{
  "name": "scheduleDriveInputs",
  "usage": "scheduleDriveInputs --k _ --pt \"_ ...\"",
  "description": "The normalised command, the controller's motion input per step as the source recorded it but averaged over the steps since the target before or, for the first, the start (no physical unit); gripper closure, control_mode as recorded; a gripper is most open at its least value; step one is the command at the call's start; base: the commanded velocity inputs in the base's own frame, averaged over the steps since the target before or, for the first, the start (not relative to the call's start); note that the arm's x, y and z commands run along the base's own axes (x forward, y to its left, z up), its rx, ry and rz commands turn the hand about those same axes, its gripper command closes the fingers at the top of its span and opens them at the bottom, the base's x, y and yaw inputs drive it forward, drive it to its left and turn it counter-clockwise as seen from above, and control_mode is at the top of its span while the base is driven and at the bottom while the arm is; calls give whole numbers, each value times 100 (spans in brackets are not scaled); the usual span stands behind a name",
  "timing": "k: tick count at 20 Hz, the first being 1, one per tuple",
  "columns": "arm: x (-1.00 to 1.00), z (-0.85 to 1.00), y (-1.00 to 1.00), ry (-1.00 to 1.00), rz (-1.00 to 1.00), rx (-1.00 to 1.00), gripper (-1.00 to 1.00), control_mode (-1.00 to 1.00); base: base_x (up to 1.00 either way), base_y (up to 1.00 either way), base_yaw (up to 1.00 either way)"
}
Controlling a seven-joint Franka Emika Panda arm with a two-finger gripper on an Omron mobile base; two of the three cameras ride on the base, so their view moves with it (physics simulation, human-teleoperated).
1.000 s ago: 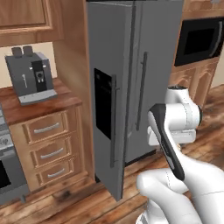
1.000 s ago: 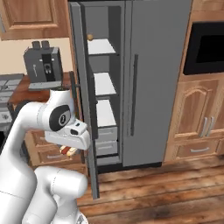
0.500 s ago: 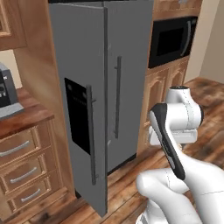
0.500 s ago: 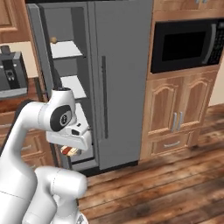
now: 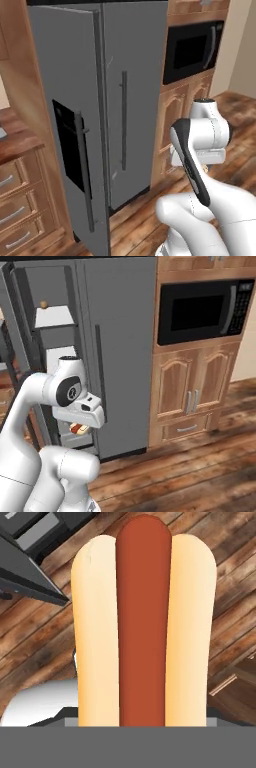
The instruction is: Store the hot dog in the freezer for long-term storage. Close the freezer door after placing the cooked food.
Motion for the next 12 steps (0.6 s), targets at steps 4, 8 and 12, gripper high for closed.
scheduleDriveInputs --k 4,8,12 --pt "0 0 0 0 0 0 100 100 55 -39 6" --pt "0 0 0 0 0 0 100 100 57 -24 28" --pt "0 0 0 0 0 0 100 100 64 -25 41"
